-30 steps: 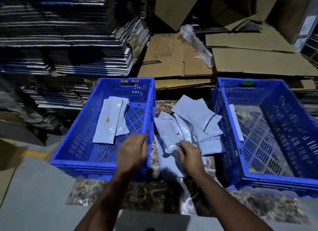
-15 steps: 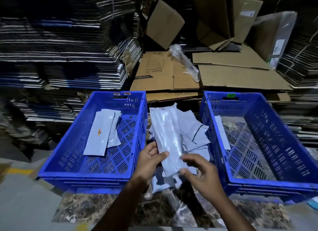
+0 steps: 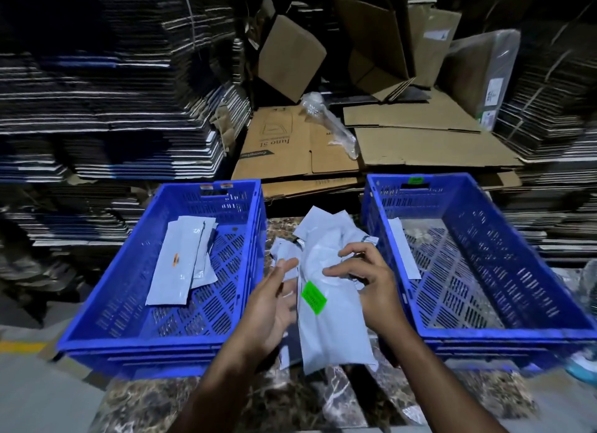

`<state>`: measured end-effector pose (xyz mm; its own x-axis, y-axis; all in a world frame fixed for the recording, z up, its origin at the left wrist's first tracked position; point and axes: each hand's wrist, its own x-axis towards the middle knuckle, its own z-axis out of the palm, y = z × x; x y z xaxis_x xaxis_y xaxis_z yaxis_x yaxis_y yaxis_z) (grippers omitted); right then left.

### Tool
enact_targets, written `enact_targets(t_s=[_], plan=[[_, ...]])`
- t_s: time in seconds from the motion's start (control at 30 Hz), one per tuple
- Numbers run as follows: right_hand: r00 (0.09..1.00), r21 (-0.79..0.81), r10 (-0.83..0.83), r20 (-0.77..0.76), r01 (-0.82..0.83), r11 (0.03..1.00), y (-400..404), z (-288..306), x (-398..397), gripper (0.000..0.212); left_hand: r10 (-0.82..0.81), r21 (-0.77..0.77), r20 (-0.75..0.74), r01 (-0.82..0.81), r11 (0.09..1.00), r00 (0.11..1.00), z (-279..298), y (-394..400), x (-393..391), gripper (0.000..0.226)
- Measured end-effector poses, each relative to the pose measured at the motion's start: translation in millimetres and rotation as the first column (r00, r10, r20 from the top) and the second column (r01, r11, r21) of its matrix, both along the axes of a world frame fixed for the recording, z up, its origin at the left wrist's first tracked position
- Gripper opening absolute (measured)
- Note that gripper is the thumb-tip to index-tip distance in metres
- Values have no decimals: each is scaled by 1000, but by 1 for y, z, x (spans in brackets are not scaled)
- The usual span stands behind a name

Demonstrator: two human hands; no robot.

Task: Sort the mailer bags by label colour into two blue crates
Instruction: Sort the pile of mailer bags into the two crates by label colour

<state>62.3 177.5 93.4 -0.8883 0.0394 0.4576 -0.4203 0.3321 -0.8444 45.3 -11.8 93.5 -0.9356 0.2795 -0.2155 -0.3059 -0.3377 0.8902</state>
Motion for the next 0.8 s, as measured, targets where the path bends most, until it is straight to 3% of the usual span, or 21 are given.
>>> enact_targets(t_s=[0.07, 0.23, 0.33, 0.57, 0.8], plan=[[999, 21, 47, -13, -46, 999, 1, -3, 1, 23, -55, 21, -57, 56, 998, 997, 8, 1, 6, 50], [963, -239, 147, 228, -91, 967, 4, 6, 12, 24, 27, -103, -280, -58, 993, 960, 8, 0, 10, 75], [938, -135, 216, 270, -185, 973, 0, 8, 18, 36, 6, -187, -366, -80, 979, 931, 6, 0, 12, 70], [931, -147, 202, 303, -164, 975, 8, 7, 23, 55, -21, -168, -287, -29, 985, 958, 6, 5, 14, 63], [888, -160, 270, 372, -225, 961, 19, 3, 28, 73, -45, -243, -347, -44, 969, 937, 19, 25, 18, 52]])
